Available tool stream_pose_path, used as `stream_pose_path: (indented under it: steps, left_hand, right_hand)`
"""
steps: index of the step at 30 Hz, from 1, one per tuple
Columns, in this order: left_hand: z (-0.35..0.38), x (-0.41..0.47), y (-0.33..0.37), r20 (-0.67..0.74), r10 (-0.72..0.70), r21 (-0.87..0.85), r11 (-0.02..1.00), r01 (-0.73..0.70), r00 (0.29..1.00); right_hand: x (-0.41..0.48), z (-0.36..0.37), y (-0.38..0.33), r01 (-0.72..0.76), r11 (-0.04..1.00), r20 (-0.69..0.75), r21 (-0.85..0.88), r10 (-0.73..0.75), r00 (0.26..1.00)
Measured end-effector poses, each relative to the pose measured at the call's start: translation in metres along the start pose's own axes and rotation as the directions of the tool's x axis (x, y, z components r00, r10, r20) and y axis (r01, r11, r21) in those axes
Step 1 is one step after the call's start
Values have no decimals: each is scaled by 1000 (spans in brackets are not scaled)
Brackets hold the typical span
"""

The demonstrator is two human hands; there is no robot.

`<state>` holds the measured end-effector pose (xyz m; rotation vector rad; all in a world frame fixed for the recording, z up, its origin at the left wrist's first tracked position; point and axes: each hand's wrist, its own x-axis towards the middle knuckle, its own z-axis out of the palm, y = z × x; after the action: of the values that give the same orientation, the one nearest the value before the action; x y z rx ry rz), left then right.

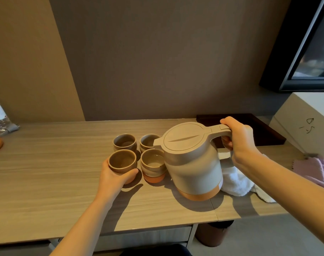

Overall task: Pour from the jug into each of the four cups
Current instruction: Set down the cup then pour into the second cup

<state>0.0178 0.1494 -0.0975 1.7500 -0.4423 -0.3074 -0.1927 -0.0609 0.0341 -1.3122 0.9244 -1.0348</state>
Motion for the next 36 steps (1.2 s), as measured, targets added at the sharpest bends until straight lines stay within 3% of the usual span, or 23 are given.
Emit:
stream_pose_path:
  steps: [11,20,27,36]
  left_hand:
    - [-6,-3,1,-62,-32,-15,999,31,998]
    - [-25,-13,39,-55,53,-75,996,-57,997]
    - [-28,-21,60,27,202,13,979,-202,979]
    - [-23,-29,66,111,359,295,878,-376,927]
  right_hand:
    - [0,-4,-5,-4,1000,-21,-5,4,1000]
    - [-13,-3,-21,4,1000,11,6,-5,1000]
    - [-22,3,-37,20,1000,32,-8,-20,999]
    - [-29,8,-45,54,995,91,-83,-46,995]
